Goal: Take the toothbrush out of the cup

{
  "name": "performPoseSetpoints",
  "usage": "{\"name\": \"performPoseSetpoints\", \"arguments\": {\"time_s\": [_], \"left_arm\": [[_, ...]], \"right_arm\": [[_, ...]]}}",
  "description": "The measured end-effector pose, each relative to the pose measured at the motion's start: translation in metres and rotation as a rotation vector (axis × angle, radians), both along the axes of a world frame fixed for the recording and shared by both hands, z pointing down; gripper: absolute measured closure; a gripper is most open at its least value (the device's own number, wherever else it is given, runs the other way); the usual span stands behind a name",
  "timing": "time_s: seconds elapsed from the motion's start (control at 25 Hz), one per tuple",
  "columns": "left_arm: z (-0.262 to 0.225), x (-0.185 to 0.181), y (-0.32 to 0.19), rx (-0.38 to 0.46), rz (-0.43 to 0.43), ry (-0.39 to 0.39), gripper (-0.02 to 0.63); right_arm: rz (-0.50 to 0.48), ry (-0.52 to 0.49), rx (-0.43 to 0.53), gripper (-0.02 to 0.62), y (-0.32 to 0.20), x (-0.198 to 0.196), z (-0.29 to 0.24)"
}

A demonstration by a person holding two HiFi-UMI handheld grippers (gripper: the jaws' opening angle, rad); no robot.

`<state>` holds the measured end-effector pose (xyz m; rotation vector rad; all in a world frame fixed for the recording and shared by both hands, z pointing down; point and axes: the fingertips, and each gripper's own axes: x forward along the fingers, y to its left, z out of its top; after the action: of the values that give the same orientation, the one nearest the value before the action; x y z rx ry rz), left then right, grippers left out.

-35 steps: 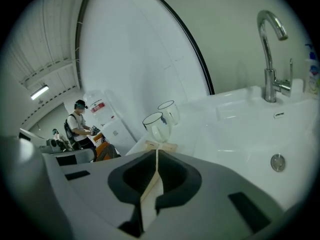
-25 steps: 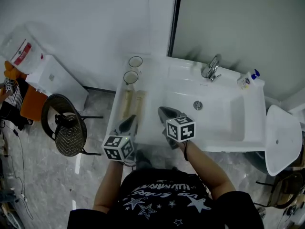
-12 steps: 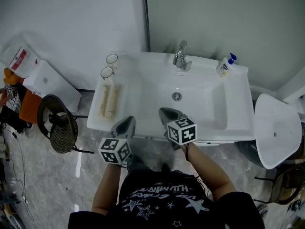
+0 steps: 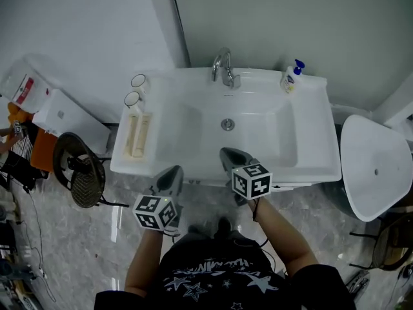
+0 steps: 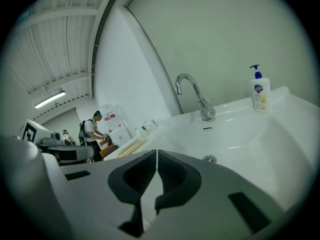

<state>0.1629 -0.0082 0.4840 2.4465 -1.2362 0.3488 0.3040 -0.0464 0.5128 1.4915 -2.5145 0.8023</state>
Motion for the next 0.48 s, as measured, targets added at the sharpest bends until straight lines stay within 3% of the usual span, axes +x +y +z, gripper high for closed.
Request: {"name": "performPoseSetpoints", "arguments": {"time_s": [0.48], "left_arm": [[0.004, -0.005, 0.035, -0.023, 0.058, 0.052, 0.578]], "right_arm": [[0.084, 0.027, 0.014, 0.575, 0.035, -0.004, 0.0]]}}
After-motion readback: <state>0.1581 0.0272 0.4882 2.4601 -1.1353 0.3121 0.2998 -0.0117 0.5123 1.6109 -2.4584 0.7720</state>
